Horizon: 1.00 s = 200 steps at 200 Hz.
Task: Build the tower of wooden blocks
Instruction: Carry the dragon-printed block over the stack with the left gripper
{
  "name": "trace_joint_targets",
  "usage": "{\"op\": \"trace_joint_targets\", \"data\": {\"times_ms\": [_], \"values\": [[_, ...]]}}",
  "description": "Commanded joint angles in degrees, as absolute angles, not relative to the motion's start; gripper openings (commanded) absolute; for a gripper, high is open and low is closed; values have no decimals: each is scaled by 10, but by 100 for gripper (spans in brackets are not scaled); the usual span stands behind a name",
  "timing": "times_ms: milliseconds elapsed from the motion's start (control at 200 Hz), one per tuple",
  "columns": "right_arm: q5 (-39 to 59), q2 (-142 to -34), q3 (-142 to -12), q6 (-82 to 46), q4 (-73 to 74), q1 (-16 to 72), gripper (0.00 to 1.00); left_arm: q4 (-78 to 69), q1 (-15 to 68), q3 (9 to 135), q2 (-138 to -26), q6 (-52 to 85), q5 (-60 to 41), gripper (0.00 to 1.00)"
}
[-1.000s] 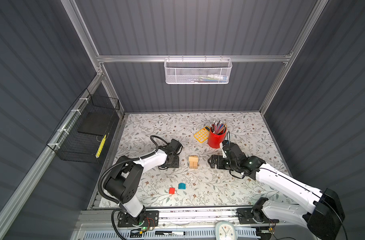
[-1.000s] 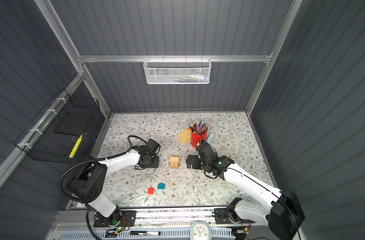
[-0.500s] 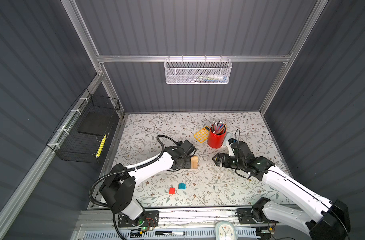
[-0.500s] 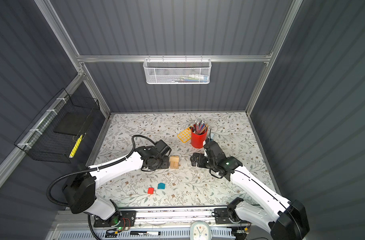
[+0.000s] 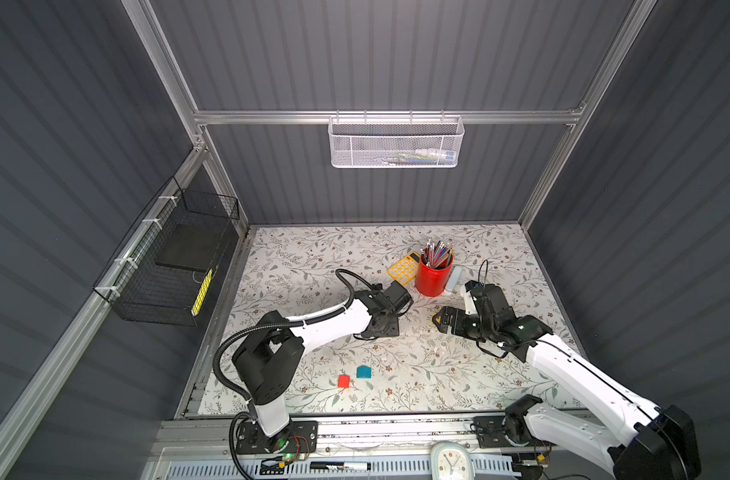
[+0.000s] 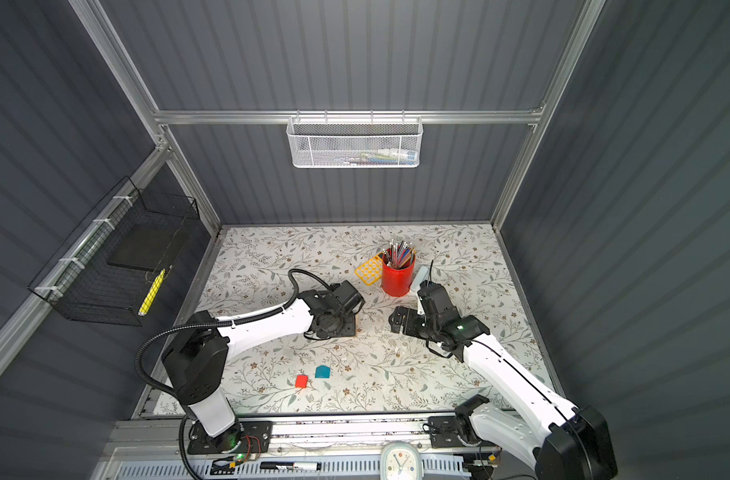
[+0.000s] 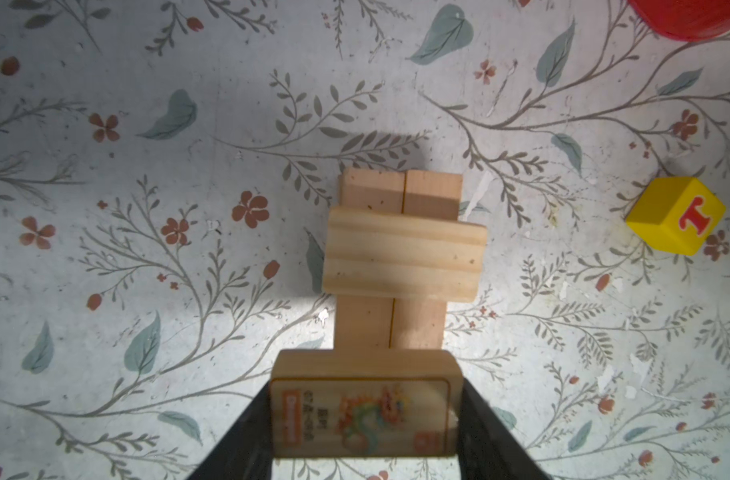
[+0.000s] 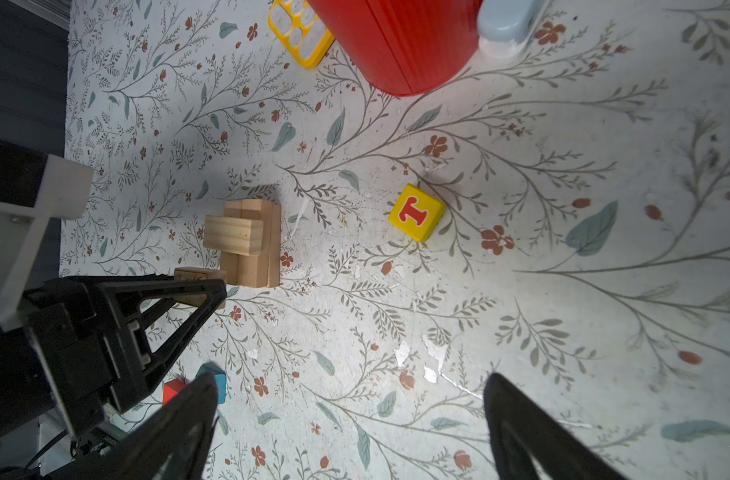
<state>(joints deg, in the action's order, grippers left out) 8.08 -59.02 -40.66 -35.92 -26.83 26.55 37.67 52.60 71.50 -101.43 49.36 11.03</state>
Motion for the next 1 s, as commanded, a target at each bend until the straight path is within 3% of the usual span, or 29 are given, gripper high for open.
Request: {"op": "trace_joint_targets", "data": {"times_ms": [0,996], "values": [[92,-588,-400,-356,-260,259,99,382,530,735,-1028,493,130,41],[100,-582,-391,-358,-259,243,99,382,535,781,-1091,456,120,50]]}}
